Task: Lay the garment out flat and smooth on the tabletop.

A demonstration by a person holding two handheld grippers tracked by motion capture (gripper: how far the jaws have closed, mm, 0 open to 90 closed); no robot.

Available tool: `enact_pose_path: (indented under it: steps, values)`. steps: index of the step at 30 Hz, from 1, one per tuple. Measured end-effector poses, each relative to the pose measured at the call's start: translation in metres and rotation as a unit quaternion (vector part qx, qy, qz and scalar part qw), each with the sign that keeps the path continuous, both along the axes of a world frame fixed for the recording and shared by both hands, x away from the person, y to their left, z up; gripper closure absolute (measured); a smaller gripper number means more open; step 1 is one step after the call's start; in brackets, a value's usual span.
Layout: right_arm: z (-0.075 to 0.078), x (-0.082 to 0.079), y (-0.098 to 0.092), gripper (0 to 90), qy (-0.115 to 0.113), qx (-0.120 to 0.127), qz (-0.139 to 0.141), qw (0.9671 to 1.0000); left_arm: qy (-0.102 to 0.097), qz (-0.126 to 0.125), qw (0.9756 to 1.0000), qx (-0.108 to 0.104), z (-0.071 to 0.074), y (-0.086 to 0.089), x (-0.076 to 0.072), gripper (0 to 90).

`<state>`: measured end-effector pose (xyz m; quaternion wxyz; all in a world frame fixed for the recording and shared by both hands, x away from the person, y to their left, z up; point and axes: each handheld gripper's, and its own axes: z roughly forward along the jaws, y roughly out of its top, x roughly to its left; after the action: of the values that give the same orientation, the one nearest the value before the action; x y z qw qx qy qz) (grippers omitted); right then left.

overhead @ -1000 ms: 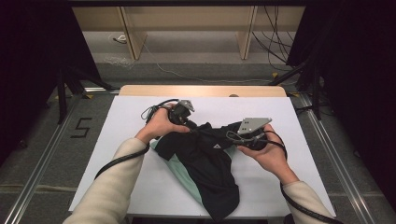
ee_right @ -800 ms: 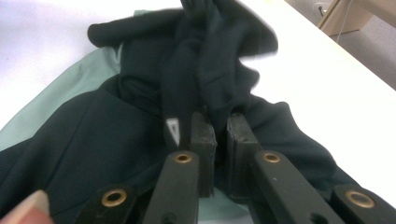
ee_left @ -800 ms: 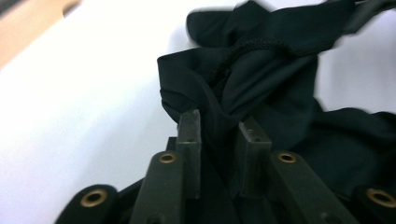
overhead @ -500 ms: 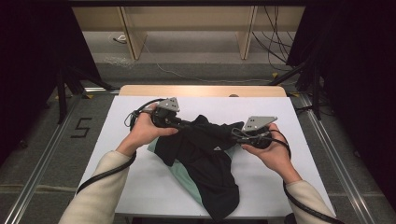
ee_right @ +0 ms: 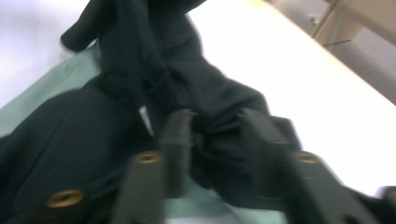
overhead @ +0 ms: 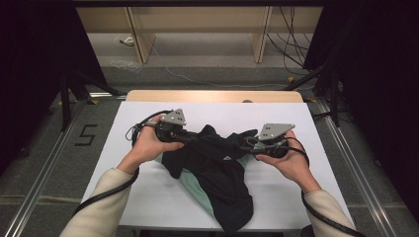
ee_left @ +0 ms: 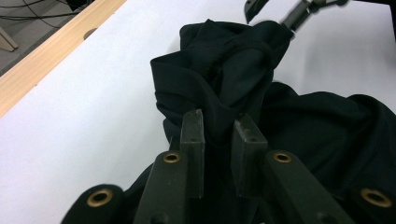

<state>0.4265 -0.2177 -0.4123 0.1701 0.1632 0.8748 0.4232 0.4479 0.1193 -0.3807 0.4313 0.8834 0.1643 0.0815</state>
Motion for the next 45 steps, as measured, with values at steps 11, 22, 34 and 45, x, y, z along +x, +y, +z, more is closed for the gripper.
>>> enact_pose_path:
  steps: [11,22,34,45]
  values:
    - [-0.01,-0.002,0.027,52.2,-0.053,-0.041,0.042,0.9969,0.005,-0.006,0.9999,0.008,-0.005,-0.002,-0.003,76.3]
    - [-0.005,-0.005,0.019,85.7,0.003,-0.017,0.048,0.9987,0.032,-0.013,0.9992,0.019,-0.001,0.006,-0.009,38.1]
    - [-0.006,-0.008,0.017,85.6,0.005,-0.031,0.058,0.9978,0.06,0.053,0.9968,-0.004,-0.007,0.003,0.045,41.7]
    - [-0.006,-0.008,0.018,85.4,0.005,-0.033,0.059,0.9977,0.118,-0.014,0.9902,0.074,-0.028,-0.023,0.061,43.7]
